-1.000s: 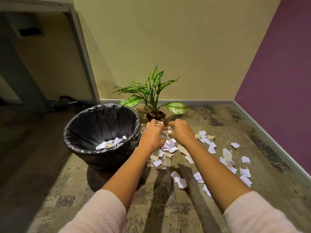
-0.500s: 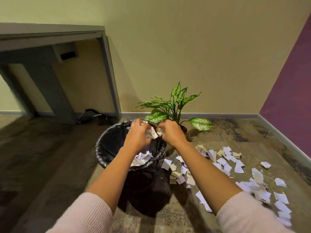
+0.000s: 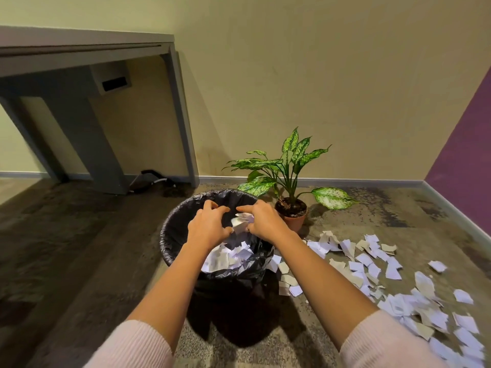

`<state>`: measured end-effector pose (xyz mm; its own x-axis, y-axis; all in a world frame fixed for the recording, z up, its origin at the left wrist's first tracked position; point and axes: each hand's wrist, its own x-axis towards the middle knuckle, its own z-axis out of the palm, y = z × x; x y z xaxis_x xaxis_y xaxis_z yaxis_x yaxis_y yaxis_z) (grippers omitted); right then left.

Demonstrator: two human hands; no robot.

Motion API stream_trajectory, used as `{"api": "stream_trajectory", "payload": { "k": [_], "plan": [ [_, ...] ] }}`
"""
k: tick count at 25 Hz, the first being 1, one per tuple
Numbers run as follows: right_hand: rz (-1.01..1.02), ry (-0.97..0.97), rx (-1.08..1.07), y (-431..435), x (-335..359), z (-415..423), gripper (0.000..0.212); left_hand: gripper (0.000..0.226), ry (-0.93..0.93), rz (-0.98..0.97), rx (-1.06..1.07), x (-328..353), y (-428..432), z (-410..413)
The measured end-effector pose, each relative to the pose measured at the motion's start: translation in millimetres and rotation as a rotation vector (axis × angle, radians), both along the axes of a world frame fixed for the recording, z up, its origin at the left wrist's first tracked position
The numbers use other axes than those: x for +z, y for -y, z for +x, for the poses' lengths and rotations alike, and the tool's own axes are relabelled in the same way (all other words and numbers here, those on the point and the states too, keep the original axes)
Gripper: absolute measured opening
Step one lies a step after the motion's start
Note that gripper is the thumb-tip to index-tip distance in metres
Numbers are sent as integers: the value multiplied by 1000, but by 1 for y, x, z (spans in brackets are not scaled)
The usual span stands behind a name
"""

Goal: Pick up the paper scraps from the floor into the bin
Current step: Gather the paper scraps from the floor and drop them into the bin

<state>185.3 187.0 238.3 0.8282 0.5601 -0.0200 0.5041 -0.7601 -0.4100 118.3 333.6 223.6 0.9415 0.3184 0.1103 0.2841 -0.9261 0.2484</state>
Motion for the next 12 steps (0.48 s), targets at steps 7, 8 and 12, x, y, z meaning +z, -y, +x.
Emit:
{"api": "stream_trajectory", "payload": {
  "k": [7, 8, 12],
  "plan": [
    [62, 77, 1, 25, 2, 0, 58, 43, 95, 18, 9, 3, 21, -1],
    [74, 89, -10, 30, 3, 0, 57, 42, 109, 21, -2, 5, 27, 0],
    [88, 125, -61, 60, 5, 0, 55, 41, 137, 11, -60, 10, 60, 4]
  ]
}}
